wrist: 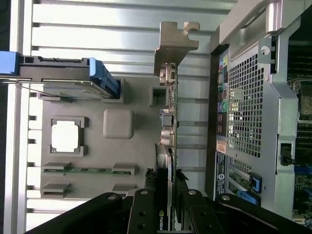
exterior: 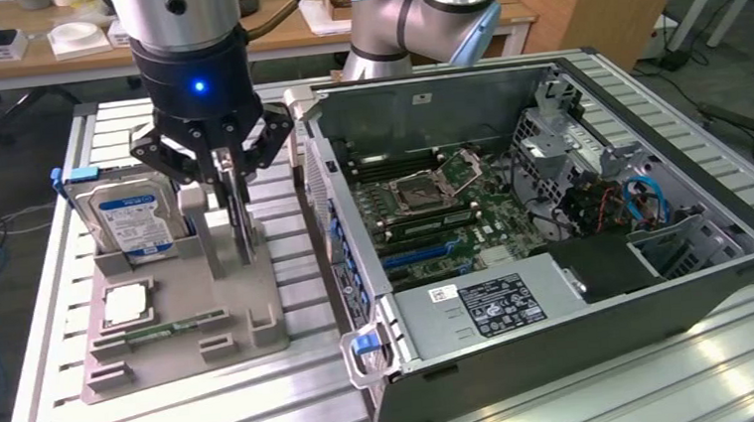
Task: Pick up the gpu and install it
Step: 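Pick up the gpu and move the gpu toward the slot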
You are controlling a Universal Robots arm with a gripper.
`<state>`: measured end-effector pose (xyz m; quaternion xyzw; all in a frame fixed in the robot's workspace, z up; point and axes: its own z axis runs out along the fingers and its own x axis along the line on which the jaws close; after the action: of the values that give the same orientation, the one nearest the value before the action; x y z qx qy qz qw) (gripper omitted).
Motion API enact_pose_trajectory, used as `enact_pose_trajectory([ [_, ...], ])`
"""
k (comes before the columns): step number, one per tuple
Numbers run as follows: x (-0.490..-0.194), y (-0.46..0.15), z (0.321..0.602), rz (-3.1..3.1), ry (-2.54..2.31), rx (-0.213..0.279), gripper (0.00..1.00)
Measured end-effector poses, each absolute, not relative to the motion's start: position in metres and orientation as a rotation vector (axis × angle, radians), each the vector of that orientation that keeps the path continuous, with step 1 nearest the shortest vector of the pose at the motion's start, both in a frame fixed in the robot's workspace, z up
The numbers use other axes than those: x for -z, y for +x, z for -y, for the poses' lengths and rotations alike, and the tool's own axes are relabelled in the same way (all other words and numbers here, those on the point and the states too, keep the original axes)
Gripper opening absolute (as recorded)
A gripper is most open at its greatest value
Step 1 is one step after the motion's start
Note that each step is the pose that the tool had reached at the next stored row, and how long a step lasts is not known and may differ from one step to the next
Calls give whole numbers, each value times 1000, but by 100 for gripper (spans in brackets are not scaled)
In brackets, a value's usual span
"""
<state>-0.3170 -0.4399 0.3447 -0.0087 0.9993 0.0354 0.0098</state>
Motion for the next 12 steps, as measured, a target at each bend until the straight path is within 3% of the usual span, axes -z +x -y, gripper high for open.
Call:
enact_pose_trajectory([
  [12, -350, -317, 440, -3120, -30, -111, 26],
])
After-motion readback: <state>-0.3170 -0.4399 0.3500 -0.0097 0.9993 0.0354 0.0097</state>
